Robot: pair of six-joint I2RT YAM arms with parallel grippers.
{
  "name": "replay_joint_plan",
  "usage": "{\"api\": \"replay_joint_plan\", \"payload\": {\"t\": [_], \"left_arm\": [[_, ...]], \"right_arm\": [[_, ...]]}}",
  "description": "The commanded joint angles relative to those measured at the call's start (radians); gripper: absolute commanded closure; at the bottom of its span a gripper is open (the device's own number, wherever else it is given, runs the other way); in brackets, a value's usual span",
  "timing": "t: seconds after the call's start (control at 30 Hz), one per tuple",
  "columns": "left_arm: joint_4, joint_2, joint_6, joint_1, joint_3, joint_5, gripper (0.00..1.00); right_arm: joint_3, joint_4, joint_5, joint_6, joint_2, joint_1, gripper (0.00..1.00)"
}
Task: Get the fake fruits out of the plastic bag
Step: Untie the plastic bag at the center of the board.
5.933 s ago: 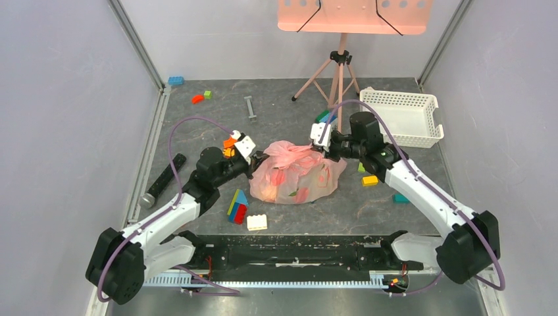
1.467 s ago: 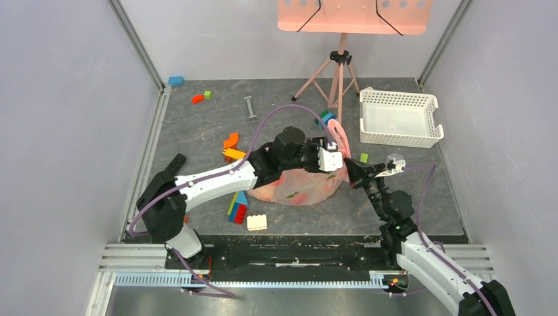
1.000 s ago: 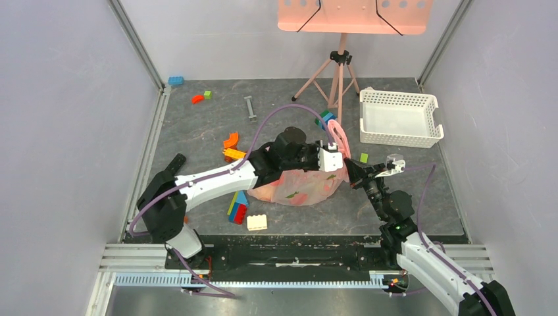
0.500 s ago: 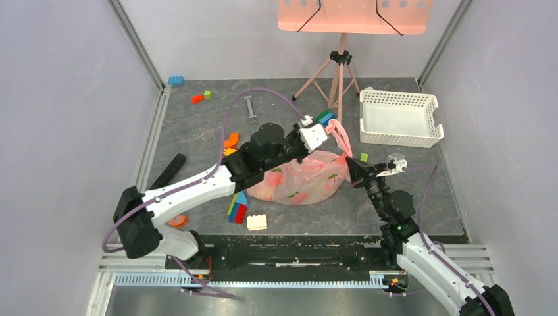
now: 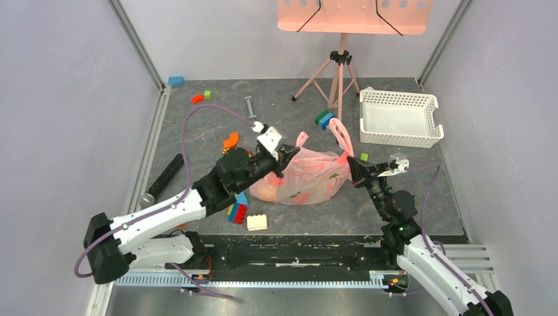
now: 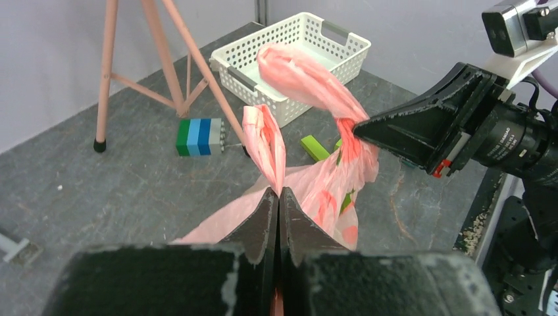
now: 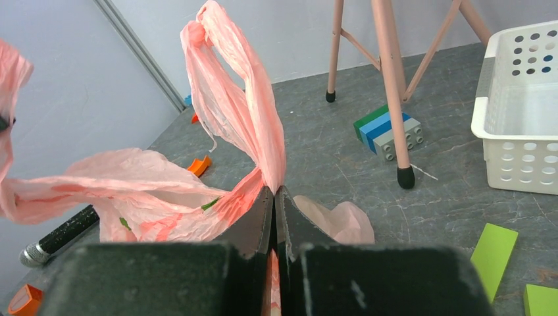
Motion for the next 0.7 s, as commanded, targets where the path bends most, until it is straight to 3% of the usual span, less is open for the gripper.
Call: {"api": "replay_joint_plan", "payload": {"t": [0.0,0.17,0.33,0.53,0.67], "left_arm": [[0.169,-0.125,-0.107,-0.003,-0.123,-0.076,0.96],[0.268,-0.227,-0.110,-0.003,-0.253,-0.134,0.95],[0.293,-0.258,-0.090,-0.003,-0.298,-0.133,0.94],[0.301,-0.246,-0.065,-0.002,-0.299,-0.128,0.94],[0.316,-0.236,-0.061,-0.003,-0.297,-0.117,0.95]], "right_arm": [[0.042,0.011,0.016,-0.013,-0.020,-0.002,1.00],[0.033,0.026,-0.010,-0.007,-0.028,-0.001,0.97],[0.047,0.036,-0.096,-0.109,-0.042,-0.001,0.81],[0.197,-0.135,-0.260,-0.369,-0.031,-0.002,0.38],[0.357,-0.366,-0.414,-0.604,0.051,-0.002,0.23]]}}
